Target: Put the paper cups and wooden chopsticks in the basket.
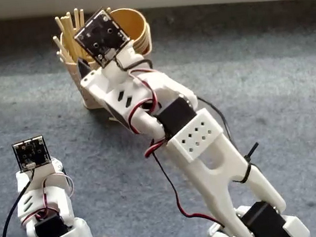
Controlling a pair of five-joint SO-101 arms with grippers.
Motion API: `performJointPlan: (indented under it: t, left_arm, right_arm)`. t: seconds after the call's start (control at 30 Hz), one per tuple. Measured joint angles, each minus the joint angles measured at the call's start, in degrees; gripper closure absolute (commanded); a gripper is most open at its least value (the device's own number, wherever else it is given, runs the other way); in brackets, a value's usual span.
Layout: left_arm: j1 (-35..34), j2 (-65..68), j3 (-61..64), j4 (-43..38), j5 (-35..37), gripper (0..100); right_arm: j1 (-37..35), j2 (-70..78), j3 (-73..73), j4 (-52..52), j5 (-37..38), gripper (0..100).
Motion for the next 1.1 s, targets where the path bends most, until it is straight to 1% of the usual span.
performJointPlan:
  t: [0.27,0.4,0.47,0.6,0.67,0.8,0.93,1.1]
  left_arm:
    - [0.0,0.0,0.0,0.0,0.0,98]
    - [0.0,0.0,0.0,0.0,0.0,98]
    - [0.0,0.0,0.0,0.0,0.0,98]
    - [0.0,0.0,0.0,0.0,0.0,98]
    - [0.0,0.0,0.0,0.0,0.0,98]
    - [0.0,0.0,0.0,0.0,0.0,98]
    - [0.0,0.0,0.0,0.0,0.0,98]
    - [0.0,0.0,0.0,0.0,0.0,98]
  right_arm:
    - [0.0,-0.1,0.0,16.0,0.0,89.6]
    - [0.0,-0.2,1.4,21.6,0.3,89.6]
    - [0.0,-0.2,4.1,22.2,3.1,89.6]
    - [0.0,-0.2,10.3,22.4,11.6,89.6]
    - [0.0,-0.2,13.3,22.4,13.6,89.6]
    - [0.0,-0.2,17.4,22.2,14.5,89.3]
    - [0.2,-0.2,21.5,19.1,14.6,89.0]
    - [2.7,1.5,23.2,15.1,14.9,80.8]
